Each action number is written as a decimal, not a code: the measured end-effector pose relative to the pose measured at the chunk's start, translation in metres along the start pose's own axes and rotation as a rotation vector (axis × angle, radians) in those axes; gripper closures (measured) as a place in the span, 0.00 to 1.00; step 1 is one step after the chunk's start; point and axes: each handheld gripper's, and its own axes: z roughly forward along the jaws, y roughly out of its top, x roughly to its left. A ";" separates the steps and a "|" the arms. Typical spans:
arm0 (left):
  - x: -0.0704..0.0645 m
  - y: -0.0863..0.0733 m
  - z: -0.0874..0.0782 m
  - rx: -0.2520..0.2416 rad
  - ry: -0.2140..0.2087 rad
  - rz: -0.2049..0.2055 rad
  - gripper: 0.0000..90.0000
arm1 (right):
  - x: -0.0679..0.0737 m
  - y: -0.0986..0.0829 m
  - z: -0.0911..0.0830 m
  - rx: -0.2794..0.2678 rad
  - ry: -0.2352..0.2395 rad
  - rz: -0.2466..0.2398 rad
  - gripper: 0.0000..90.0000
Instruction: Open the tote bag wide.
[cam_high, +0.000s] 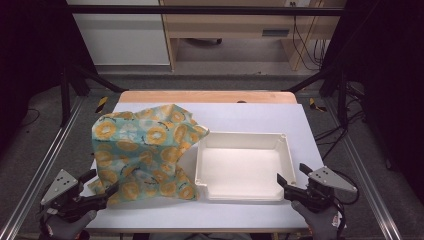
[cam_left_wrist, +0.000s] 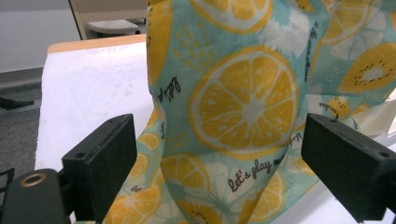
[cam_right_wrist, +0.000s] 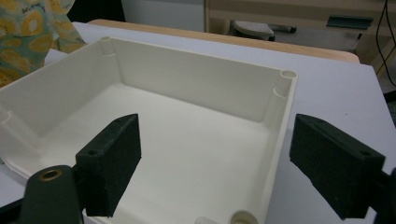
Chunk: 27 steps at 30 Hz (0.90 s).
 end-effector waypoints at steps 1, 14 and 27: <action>0.000 0.000 -0.001 -0.002 -0.001 0.000 0.11 | 0.001 0.000 0.000 0.000 0.002 -0.004 0.19; 0.002 0.008 -0.010 -0.041 -0.009 -0.016 0.12 | 0.013 0.005 0.004 -0.009 0.045 -0.021 0.23; 0.004 0.028 -0.017 -0.070 0.003 -0.001 0.13 | 0.029 0.016 0.012 -0.020 0.077 -0.055 0.27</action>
